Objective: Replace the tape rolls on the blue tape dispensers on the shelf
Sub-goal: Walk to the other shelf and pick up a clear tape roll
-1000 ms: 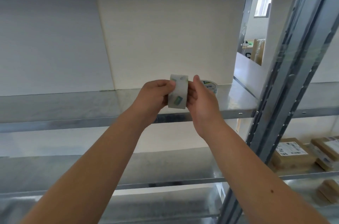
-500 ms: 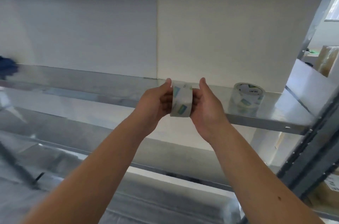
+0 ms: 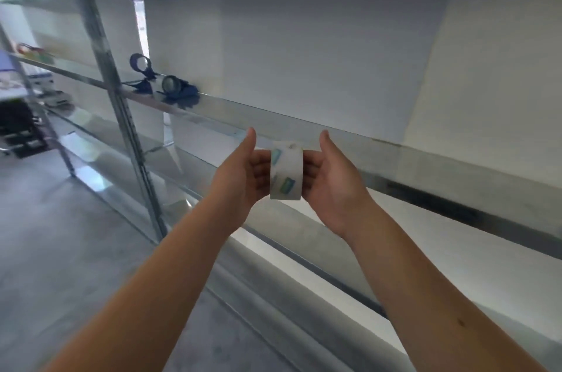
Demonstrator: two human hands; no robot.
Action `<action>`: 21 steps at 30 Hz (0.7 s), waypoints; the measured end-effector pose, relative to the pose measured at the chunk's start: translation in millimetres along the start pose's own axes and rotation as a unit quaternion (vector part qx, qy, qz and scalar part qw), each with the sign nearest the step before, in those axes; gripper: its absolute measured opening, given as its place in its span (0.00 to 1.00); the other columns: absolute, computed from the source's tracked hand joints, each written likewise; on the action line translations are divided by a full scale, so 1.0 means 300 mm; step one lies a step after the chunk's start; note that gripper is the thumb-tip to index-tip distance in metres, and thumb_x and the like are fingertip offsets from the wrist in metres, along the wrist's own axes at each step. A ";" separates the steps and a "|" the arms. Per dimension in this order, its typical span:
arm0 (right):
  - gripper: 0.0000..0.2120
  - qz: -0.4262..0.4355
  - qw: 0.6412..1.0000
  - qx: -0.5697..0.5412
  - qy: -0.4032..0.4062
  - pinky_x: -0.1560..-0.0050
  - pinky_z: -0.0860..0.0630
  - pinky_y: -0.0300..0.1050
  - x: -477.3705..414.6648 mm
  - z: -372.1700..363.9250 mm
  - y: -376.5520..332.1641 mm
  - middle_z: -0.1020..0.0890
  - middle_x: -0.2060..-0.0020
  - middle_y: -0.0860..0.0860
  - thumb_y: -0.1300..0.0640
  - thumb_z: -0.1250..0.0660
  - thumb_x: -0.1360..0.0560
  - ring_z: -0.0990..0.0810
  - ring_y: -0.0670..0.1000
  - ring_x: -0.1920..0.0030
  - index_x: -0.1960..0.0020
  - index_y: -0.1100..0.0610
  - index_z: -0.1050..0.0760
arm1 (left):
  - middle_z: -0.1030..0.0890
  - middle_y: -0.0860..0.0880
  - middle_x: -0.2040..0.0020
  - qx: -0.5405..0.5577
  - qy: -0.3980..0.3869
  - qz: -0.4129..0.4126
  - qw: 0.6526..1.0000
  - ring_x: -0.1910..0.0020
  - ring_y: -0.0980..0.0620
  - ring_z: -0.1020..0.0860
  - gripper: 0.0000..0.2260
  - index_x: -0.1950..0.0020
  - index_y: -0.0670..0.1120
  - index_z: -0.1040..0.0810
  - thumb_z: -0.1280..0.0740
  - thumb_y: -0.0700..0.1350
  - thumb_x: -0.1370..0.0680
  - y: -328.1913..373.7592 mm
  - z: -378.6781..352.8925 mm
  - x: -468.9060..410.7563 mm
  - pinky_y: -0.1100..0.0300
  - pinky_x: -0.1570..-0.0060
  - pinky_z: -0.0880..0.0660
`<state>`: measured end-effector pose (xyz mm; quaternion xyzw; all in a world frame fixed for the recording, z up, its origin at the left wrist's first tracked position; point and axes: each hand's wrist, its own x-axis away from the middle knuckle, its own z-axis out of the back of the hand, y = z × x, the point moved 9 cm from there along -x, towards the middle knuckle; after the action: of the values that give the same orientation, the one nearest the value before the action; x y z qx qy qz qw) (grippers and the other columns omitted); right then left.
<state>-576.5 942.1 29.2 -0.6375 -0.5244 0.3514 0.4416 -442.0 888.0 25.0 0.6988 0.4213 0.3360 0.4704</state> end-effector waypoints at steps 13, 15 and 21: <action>0.34 -0.092 0.984 -0.041 -0.147 0.33 0.23 0.60 -0.203 -0.939 0.421 0.13 0.43 0.62 0.36 0.45 0.17 0.15 0.62 0.39 0.37 0.65 0.20 | 0.15 0.33 0.44 0.004 0.178 -0.051 0.983 0.47 0.37 0.15 0.35 0.41 0.35 0.17 0.44 0.67 0.18 0.292 0.973 0.207 0.50 0.53 0.19; 0.34 -0.103 0.978 -0.046 -0.173 0.34 0.22 0.59 -0.223 -1.062 0.477 0.13 0.43 0.62 0.35 0.46 0.17 0.15 0.62 0.39 0.37 0.65 0.20 | 0.15 0.33 0.43 -0.001 0.198 -0.058 0.978 0.45 0.36 0.15 0.35 0.40 0.35 0.17 0.44 0.67 0.19 0.328 1.095 0.243 0.48 0.50 0.19; 0.35 -0.129 0.958 -0.037 -0.253 0.37 0.20 0.57 -0.276 -1.385 0.610 0.13 0.43 0.62 0.35 0.47 0.17 0.15 0.61 0.40 0.37 0.64 0.19 | 0.15 0.33 0.43 -0.011 0.267 -0.082 0.960 0.40 0.33 0.17 0.36 0.39 0.35 0.17 0.44 0.67 0.19 0.423 1.388 0.341 0.45 0.43 0.20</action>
<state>-149.0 769.4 8.5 -0.4701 -0.7096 0.4217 0.3124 -4.1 799.1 13.7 0.5420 0.5836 0.4751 0.3742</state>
